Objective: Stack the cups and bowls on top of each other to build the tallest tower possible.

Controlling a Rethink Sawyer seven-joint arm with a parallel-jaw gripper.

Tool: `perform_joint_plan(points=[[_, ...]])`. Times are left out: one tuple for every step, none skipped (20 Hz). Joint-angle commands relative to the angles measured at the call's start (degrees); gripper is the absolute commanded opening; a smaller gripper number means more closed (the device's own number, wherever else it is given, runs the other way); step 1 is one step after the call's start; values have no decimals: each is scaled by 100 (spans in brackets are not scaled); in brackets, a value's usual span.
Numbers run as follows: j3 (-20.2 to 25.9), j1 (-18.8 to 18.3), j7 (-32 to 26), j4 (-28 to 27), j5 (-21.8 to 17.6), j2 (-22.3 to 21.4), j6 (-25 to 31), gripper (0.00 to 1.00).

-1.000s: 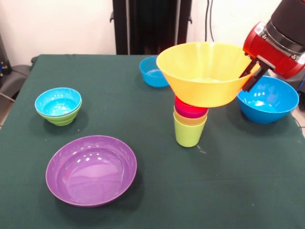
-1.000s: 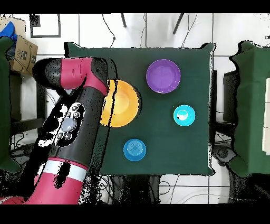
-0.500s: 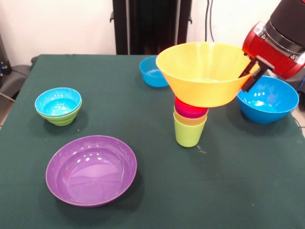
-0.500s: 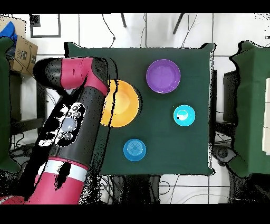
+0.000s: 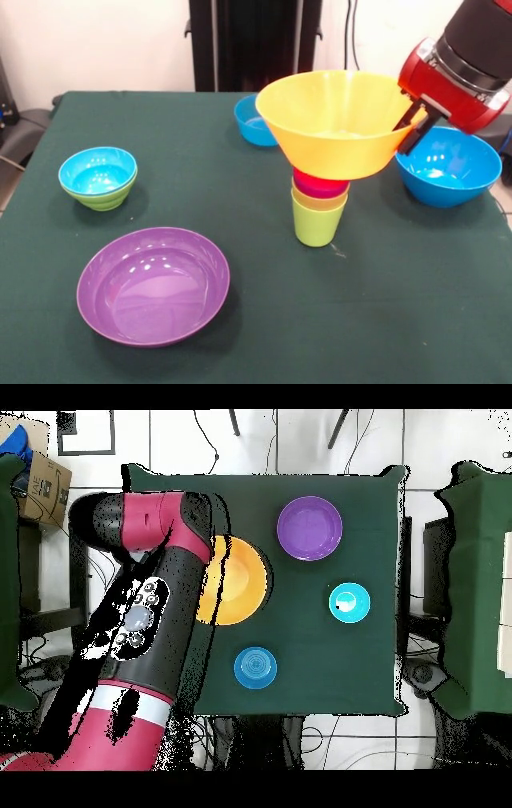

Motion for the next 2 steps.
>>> perform_joint_plan(points=[[655,-310,82,666,-200,-164,-509,0],[665,-317,74,690,-201,-171,-537,0]])
